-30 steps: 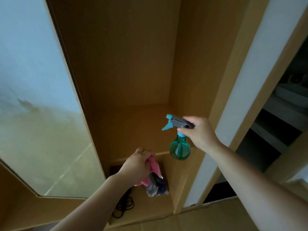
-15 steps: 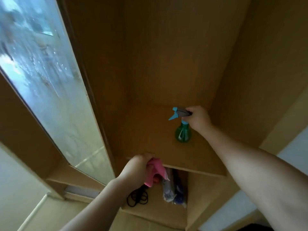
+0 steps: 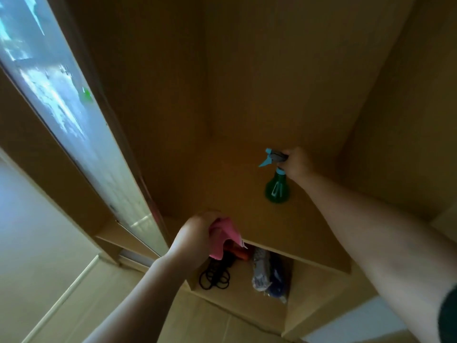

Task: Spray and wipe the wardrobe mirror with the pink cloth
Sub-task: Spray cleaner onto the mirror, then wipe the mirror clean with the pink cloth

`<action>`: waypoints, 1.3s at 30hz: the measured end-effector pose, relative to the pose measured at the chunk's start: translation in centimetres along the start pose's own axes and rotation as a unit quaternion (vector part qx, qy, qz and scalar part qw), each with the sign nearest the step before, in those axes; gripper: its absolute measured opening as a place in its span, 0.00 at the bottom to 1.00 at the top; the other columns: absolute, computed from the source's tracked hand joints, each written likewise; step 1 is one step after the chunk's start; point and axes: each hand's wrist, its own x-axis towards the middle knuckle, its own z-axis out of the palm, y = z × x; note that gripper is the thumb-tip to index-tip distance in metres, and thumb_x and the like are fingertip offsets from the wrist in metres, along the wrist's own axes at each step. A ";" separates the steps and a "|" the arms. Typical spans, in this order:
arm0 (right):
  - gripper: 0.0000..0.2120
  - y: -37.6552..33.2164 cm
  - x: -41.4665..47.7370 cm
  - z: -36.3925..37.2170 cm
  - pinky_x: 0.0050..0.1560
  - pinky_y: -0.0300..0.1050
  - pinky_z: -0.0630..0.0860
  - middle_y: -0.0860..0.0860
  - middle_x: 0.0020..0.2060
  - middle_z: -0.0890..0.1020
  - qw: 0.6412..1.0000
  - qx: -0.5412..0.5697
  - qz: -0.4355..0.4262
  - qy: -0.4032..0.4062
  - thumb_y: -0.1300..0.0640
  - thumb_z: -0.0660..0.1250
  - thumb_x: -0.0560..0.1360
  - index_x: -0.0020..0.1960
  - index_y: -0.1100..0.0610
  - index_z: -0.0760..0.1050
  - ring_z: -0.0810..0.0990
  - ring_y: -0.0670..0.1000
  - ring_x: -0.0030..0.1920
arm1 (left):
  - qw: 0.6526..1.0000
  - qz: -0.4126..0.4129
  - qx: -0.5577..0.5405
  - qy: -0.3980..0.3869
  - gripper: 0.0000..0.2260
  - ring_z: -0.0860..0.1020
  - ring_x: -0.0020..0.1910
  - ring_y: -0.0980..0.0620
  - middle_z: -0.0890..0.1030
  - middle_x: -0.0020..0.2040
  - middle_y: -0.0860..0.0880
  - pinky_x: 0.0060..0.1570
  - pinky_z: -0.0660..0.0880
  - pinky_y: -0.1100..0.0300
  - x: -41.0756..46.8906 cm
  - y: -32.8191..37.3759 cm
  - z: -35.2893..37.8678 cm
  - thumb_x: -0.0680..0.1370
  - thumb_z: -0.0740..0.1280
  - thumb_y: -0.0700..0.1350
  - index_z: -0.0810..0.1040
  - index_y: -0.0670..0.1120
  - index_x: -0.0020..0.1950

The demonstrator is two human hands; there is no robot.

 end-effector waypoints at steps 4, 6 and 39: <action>0.11 0.7 0.6 -0.7 0.54 0.50 0.77 0.57 0.52 0.82 1.000 0.002 0.008 0.006 0.62 0.67 0.77 0.59 0.58 0.79 0.80 0.55 0.51 | 1.000 -0.002 0.008 0.002 0.16 0.77 0.42 0.65 0.74 0.43 0.66 0.44 0.78 0.68 0.8 0.2 0.4 0.75 0.66 0.35 0.76 0.57 0.51; 0.11 1.1 0.7 -1.1 0.53 0.50 0.77 0.58 0.52 0.82 1.000 0.007 0.019 0.010 0.62 0.67 0.77 0.59 0.59 0.79 0.80 0.55 0.52 | 1.000 -0.002 -0.002 0.001 0.17 0.75 0.38 0.71 0.73 0.40 0.68 0.40 0.75 0.74 0.9 0.6 0.4 0.75 0.65 0.34 0.75 0.58 0.49; 0.07 -13.1 -15.8 -7.3 0.47 0.34 0.79 0.45 0.44 0.84 0.914 0.090 -0.315 -0.241 0.54 0.69 0.76 0.53 0.53 0.81 0.82 0.40 0.46 | 0.973 0.128 0.024 0.190 0.10 0.76 0.47 0.63 0.76 0.47 0.63 0.42 0.74 0.72 -3.8 8.1 -9.3 0.78 0.66 0.41 0.77 0.54 0.55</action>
